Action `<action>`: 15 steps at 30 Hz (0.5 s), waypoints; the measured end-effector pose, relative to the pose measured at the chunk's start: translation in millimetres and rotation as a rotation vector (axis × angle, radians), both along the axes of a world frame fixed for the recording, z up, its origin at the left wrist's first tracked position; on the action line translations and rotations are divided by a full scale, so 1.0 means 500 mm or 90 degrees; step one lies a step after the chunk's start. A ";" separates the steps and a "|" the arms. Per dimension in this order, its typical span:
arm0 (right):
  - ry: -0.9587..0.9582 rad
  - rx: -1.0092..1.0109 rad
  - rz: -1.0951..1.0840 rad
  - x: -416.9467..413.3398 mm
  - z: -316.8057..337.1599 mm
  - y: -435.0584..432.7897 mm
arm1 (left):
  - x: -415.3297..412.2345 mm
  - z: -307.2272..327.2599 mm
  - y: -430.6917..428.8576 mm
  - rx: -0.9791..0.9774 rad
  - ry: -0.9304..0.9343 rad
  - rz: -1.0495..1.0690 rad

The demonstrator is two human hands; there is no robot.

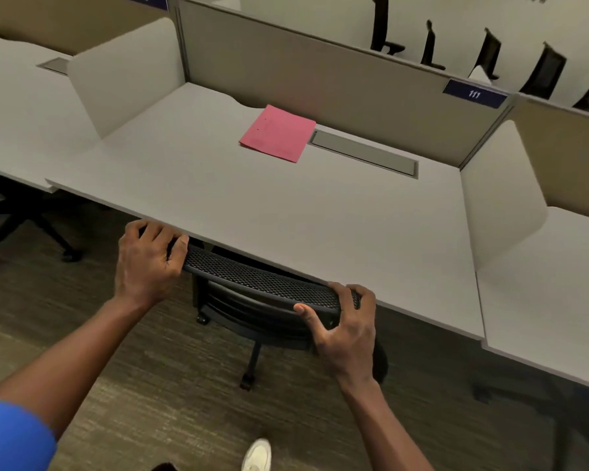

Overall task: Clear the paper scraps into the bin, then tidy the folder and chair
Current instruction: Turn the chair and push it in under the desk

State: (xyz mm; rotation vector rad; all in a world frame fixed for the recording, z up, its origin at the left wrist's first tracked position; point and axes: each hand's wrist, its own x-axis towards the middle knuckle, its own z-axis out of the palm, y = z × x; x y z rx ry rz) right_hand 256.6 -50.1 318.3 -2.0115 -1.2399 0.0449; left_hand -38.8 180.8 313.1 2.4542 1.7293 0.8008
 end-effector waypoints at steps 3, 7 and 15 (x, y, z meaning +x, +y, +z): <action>-0.002 0.012 -0.007 0.017 -0.001 0.022 | 0.022 -0.001 0.029 0.003 0.009 -0.011; 0.002 0.016 -0.018 0.036 -0.001 0.048 | 0.051 0.003 0.062 0.002 0.018 -0.025; -0.009 0.002 -0.032 0.036 -0.008 0.069 | 0.052 0.002 0.086 0.041 0.017 -0.056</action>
